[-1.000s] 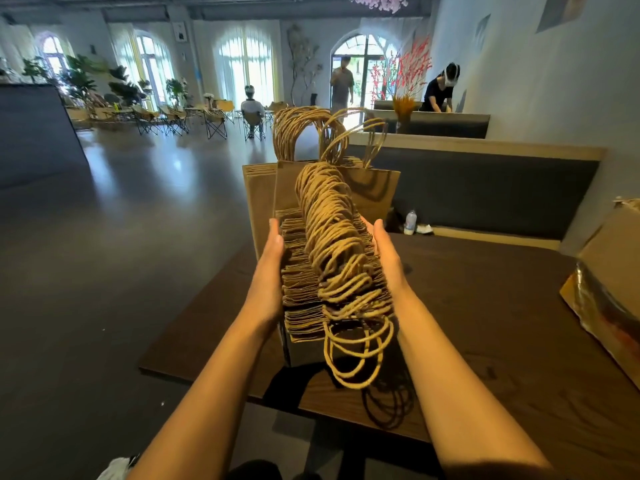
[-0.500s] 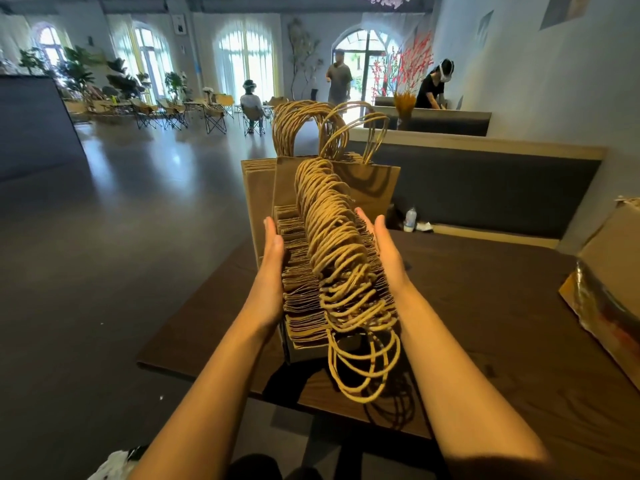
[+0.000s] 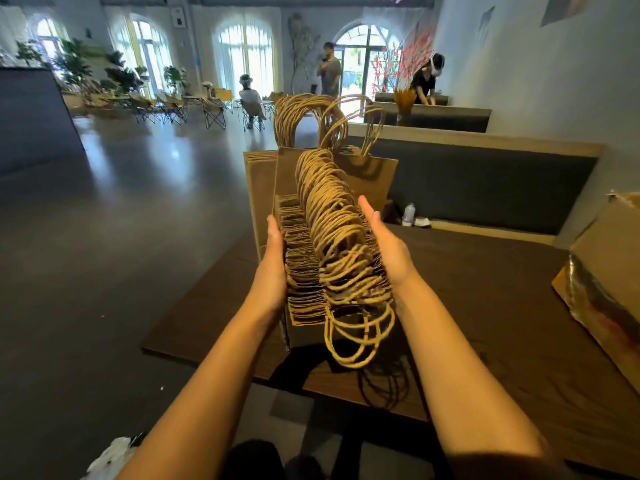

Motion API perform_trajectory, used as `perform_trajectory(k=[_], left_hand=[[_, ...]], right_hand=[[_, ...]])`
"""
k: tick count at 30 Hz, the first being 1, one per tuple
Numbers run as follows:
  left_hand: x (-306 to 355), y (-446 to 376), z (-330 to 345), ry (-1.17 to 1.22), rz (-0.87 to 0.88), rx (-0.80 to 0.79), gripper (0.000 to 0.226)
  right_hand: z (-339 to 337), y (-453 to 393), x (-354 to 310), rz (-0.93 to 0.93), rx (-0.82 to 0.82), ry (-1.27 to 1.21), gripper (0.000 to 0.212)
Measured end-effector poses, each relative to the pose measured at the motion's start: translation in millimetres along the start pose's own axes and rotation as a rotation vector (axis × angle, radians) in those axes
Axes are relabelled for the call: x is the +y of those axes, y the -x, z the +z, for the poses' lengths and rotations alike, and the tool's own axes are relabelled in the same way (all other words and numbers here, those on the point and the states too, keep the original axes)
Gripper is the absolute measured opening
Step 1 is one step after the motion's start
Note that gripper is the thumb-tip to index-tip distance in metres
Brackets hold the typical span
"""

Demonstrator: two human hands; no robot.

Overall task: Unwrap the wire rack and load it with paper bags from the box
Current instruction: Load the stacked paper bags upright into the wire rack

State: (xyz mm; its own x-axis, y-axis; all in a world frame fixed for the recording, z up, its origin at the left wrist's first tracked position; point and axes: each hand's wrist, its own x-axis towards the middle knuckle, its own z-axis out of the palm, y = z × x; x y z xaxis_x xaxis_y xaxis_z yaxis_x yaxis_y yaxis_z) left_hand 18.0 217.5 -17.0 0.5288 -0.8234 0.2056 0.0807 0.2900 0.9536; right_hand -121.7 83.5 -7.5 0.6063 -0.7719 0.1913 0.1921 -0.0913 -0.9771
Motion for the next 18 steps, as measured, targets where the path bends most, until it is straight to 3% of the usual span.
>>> perform_trajectory(k=[4,7,10,13,16,18], left_hand=[[-5,21,0,0.083,0.046,0.016,0.065],[-3,23,4,0.028,0.008,-0.032,0.093],[5,27,6,-0.134,0.04,-0.017,0.068],[4,22,5,-0.208,0.083,-0.027,0.063],[0,17,1,-0.047,0.04,-0.07,0.078],[-6,17,-6,0.097,0.016,-0.008,0.07]], right_hand=[[3,10,12,-0.043,-0.006,-0.217,0.067],[8,9,12,-0.013,-0.034,-0.245,0.096],[10,5,8,-0.012,-0.067,-0.146,0.119],[3,-1,13,-0.013,-0.019,-0.121,0.102],[2,0,10,-0.004,0.049,-0.145,0.1],[5,9,1,0.019,0.122,-0.229,0.077]])
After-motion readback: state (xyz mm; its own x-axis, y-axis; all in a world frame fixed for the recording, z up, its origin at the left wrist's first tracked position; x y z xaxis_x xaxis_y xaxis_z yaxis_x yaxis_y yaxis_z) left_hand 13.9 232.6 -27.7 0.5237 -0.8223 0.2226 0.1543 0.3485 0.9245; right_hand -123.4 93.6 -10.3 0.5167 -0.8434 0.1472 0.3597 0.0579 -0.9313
